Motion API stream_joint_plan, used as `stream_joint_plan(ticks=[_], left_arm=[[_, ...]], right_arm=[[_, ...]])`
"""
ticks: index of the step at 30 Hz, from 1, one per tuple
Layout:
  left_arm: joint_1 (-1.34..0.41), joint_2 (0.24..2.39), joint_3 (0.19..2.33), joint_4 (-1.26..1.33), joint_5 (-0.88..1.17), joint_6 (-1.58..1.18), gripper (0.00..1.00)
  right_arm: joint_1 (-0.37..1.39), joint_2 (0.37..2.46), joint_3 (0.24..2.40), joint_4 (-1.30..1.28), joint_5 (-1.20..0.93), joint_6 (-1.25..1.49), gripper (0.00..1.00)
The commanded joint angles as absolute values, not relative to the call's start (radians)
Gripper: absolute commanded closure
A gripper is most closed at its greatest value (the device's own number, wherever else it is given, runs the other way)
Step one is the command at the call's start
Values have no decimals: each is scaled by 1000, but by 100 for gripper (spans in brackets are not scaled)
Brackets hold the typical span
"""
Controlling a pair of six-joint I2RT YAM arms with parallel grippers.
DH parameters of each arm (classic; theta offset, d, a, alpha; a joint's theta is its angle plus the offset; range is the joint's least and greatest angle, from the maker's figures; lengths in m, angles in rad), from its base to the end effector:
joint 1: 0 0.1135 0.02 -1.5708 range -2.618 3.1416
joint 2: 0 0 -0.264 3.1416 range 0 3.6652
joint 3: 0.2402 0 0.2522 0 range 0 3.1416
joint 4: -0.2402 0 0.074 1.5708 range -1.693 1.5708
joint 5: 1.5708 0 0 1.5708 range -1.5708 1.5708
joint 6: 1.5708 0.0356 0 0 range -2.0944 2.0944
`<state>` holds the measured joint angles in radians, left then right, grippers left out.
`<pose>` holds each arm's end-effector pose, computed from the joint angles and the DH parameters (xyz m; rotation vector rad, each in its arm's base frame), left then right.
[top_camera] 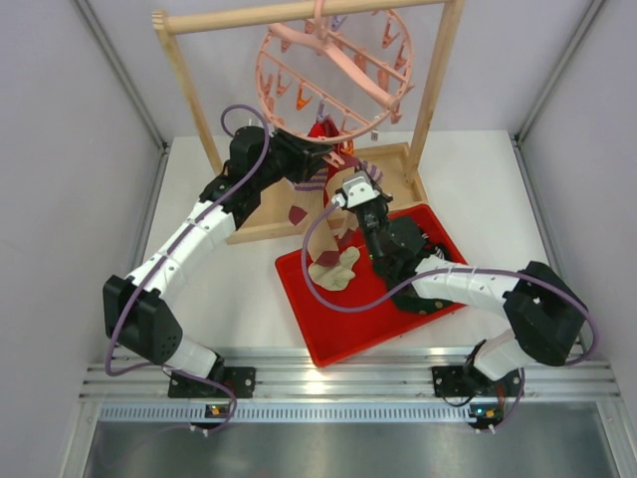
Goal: Clip the socks to the hanger
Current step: Clamp the sock onto the hanger.
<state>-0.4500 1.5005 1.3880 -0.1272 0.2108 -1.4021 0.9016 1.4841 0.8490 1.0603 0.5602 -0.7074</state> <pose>0.3185 -0.1621 0.3831 -0.7971 1.9217 -1.4327 0.2163 0.2430 0.3224 -0.4563 1.1262 -0.1509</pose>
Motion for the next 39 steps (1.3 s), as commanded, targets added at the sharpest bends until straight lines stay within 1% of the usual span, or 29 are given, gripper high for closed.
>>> stream_joint_plan(ticks=[1, 10, 21, 27, 30, 33, 34, 36, 37, 38, 39], left_arm=[[-443, 1526, 1335, -301, 219, -1480, 100], [-443, 1525, 1325, -285, 235, -1459, 100], [-443, 1519, 1305, -250, 252, -1479, 100], [-445, 1522, 1308, -242, 261, -1477, 100], [-443, 1519, 1304, -235, 258, -1473, 93], [-443, 1514, 1296, -223, 253, -1468, 83], [-443, 1511, 1293, -225, 252, -1468, 78], [-443, 1511, 1290, -221, 250, -1467, 75], [-442, 1511, 1289, -222, 250, -1466, 72], [-443, 1509, 1289, -222, 252, -1463, 67], [-443, 1511, 1287, -224, 249, -1463, 65]], right_arm=[[928, 1493, 899, 1163, 546, -715, 100], [917, 1471, 881, 1147, 529, -718, 100], [917, 1522, 946, 1132, 499, -684, 100], [917, 1519, 940, 1129, 506, -680, 100], [916, 1500, 924, 1131, 506, -684, 100], [914, 1490, 914, 1127, 514, -680, 100], [913, 1488, 916, 1126, 514, -677, 100], [913, 1485, 914, 1126, 518, -675, 100], [913, 1483, 916, 1126, 518, -673, 100], [913, 1485, 920, 1124, 518, -672, 100], [913, 1483, 923, 1124, 517, -672, 100]])
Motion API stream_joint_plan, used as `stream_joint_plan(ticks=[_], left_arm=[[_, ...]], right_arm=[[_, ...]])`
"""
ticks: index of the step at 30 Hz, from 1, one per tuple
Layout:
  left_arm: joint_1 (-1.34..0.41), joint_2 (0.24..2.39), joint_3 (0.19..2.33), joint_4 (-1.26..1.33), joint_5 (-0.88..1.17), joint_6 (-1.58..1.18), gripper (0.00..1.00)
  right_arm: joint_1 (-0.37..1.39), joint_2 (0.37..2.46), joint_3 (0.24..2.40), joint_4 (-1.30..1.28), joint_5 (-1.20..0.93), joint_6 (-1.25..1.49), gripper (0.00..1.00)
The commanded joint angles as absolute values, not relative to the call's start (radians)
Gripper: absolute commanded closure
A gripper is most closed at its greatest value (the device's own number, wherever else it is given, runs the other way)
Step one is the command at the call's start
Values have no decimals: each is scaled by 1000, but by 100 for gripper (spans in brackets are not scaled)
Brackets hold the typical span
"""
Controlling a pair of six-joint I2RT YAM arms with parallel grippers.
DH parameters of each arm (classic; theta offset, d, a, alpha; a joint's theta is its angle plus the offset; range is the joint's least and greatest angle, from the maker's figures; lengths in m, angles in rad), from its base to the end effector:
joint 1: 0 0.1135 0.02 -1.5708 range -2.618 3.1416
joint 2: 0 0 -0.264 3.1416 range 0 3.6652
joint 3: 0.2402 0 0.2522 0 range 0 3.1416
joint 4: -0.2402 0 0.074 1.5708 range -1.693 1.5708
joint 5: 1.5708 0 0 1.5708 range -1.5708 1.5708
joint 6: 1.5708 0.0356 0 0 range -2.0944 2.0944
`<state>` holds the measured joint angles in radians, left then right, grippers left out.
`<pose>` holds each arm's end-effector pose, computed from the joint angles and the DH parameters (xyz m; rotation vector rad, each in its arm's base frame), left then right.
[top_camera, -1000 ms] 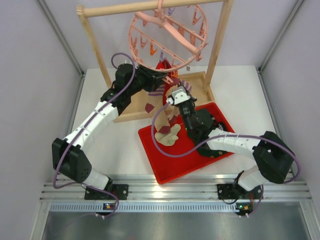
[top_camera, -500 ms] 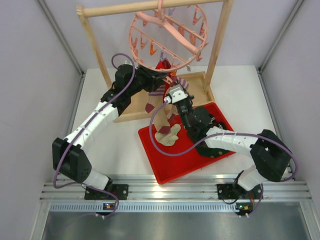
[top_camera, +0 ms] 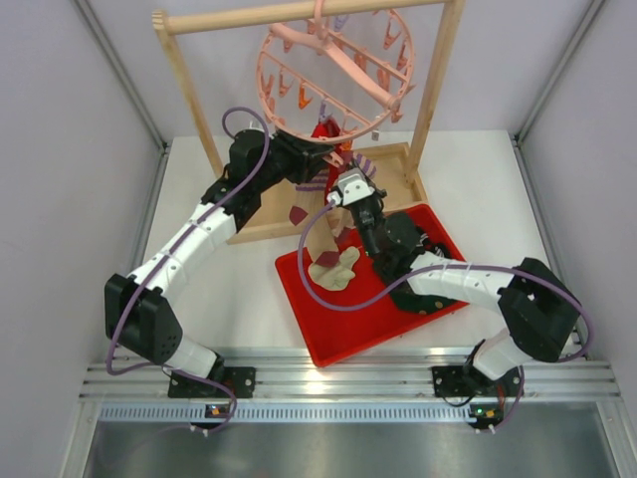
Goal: Clip the socks to the hanger
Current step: Clamp the sock onto the hanger.
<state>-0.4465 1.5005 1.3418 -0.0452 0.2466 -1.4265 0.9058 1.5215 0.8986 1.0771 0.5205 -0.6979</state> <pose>0.3201 -0.1629 0.3754 -0.7815 1.9045 -1.4940 0.2208 0.2528 0.3290 -0.4586 1.0883 -0.1072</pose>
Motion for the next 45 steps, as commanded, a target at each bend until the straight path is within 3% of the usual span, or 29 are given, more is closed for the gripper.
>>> stream_joint_plan(ticks=[1, 9, 16, 17, 18, 21, 27, 37, 38, 45], left_arm=[[-443, 1511, 1289, -224, 247, -1463, 64], [-431, 1513, 1290, -212, 271, -1467, 34], [-414, 1485, 1284, -180, 258, -1418, 28], [-410, 1479, 1285, -170, 243, -1407, 30], [-394, 1476, 1292, -160, 235, -1395, 32], [-364, 1476, 1324, -170, 212, -1336, 38], [-286, 1494, 1359, -199, 149, -1201, 53], [-221, 1548, 1459, -141, 100, -1045, 50], [-212, 1561, 1468, -126, 103, -1039, 50], [-183, 1641, 1589, -110, 91, -973, 49]], right_arm=[[911, 1485, 922, 1124, 518, -670, 100], [904, 1485, 931, 1112, 518, -663, 100], [899, 1479, 925, 1066, 506, -643, 99], [899, 1468, 919, 1031, 500, -637, 94], [899, 1459, 913, 1010, 491, -631, 79], [899, 1419, 891, 905, 479, -595, 58], [899, 1301, 867, 653, 431, -454, 32], [832, 1126, 896, 298, 273, -224, 8], [812, 1121, 903, 273, 246, -200, 1], [637, 1075, 928, 172, 10, -31, 0]])
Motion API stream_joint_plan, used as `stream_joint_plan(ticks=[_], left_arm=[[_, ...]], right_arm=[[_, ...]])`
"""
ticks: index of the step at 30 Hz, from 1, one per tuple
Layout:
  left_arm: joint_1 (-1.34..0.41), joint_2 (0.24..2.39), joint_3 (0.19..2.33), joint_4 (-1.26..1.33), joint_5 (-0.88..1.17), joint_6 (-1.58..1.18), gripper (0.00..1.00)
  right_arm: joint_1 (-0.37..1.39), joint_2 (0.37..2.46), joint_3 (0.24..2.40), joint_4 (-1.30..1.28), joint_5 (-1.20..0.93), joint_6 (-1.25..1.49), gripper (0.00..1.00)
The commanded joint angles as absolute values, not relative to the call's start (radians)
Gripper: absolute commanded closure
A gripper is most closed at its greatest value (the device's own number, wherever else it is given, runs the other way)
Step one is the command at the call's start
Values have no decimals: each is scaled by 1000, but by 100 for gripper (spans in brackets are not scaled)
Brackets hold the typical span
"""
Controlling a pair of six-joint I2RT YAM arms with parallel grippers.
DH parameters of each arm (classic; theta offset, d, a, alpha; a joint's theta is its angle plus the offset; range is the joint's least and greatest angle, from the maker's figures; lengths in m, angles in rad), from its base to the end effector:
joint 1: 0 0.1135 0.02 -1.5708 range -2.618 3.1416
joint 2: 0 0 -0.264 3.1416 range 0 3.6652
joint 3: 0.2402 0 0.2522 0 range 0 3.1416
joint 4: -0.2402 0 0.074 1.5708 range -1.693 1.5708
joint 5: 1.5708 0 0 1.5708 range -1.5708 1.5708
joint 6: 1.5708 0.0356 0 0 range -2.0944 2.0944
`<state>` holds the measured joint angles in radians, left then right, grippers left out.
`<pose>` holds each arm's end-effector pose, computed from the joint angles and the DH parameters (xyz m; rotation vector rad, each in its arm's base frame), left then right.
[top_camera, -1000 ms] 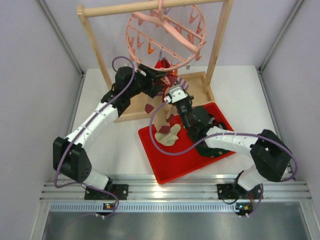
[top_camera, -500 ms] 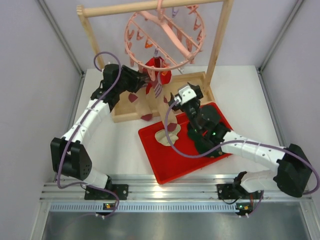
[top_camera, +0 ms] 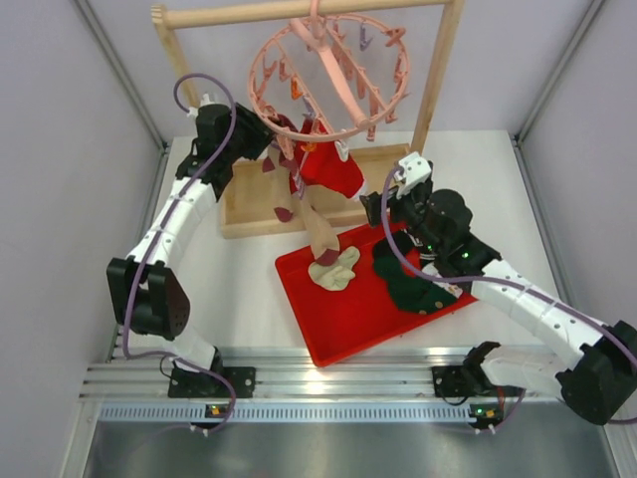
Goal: Clip the socks to the hanger
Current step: Clamp the sock onto the hanger.
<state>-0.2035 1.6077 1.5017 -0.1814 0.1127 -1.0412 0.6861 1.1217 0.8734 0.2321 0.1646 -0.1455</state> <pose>0.3758 -0.0816 0.3801 -0.7251 1.8329 -0.9481 0.2100 0.1644 0.3475 -0.5239 1.5058 0.2912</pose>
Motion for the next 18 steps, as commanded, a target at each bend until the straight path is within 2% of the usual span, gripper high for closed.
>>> stream_joint_plan(ticks=[1, 4, 7, 11, 15, 18], left_arm=[[-178, 1654, 1607, -115, 94, -965, 50], [-172, 1681, 1669, -156, 136, -920, 50], [-172, 1640, 1620, -155, 190, -891, 45], [-160, 1494, 1395, -65, 221, -891, 37], [-135, 1339, 1237, 47, 291, -878, 28], [-130, 1250, 1183, 67, 356, -813, 27]], right_arm=[[614, 1060, 920, 169, -21, -25, 0], [583, 1037, 910, 169, -135, -15, 0], [569, 1037, 919, 178, -253, -6, 1], [568, 1078, 953, 199, -362, 24, 16], [566, 1127, 992, 239, -440, 31, 23], [566, 1161, 1014, 282, -445, 29, 25]])
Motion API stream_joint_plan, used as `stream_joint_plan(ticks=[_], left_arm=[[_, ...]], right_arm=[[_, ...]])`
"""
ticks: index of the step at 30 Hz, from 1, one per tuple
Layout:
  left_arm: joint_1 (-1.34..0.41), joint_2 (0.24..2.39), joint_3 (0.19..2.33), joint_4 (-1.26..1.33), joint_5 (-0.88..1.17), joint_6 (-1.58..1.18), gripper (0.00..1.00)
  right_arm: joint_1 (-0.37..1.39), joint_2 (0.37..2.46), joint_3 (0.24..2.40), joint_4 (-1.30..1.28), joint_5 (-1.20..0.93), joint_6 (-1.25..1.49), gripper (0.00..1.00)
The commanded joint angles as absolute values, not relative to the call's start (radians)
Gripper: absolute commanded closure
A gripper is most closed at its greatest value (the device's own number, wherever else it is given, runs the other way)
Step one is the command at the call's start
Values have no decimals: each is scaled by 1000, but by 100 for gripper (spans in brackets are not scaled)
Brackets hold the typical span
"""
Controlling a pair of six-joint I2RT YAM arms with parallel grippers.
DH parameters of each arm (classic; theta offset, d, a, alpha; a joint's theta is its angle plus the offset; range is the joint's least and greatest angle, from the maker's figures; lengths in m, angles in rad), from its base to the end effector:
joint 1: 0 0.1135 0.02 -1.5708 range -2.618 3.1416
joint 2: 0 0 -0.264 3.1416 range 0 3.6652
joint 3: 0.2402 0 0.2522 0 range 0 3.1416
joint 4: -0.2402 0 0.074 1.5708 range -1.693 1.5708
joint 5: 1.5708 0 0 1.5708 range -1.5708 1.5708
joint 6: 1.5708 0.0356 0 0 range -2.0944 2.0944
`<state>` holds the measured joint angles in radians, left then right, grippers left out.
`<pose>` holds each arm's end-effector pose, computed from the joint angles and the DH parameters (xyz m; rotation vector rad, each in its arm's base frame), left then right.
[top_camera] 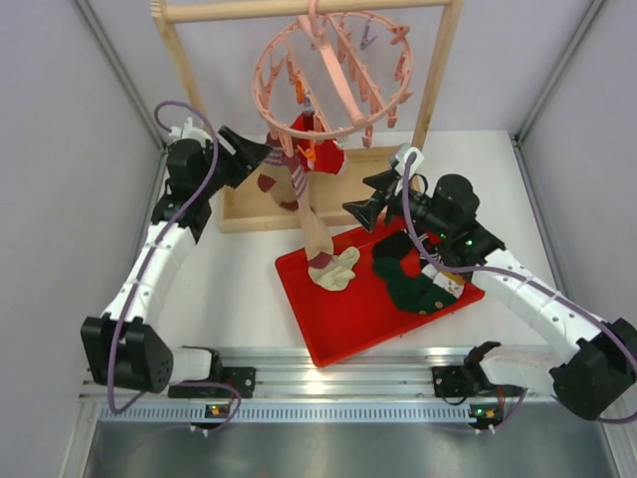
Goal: Clip the socks to the hanger
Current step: Clamp the sock onto the hanger, then open the clamp at the hanger.
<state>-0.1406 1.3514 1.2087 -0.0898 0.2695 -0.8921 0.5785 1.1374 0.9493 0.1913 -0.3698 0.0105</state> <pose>0.3145 -0.0541 0.3708 -0.5062 1.8365 -0.9629 0.2175 0.1574 0.3666 -0.7320 1.4429 0.7476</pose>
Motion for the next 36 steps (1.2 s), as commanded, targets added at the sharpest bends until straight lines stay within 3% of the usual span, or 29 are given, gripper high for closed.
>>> stream_joint_plan(ticks=[1, 7, 8, 10, 21, 30, 33, 36], left_arm=[[-130, 1232, 1169, 74, 373, -795, 28], [-130, 1157, 1129, 69, 531, -660, 23], [-130, 1152, 1132, 66, 546, -652, 16], [-130, 1144, 1134, 72, 595, -646, 11], [-138, 1172, 1149, 132, 704, -698, 12], [-186, 1167, 1154, 141, 658, -670, 19], [-209, 1170, 1164, 143, 649, -664, 20], [-222, 1178, 1167, 147, 667, -666, 20]], right_arm=[[566, 1184, 1028, 290, -443, 29, 25], [587, 1267, 1074, 391, -324, 8, 28], [589, 1275, 1071, 411, -299, 8, 30], [595, 1298, 1068, 472, -206, 6, 34], [595, 1381, 1057, 698, -161, -95, 42], [609, 1407, 1066, 726, -138, -153, 76], [618, 1394, 1054, 721, -175, -160, 72], [627, 1382, 1045, 709, -261, -160, 59]])
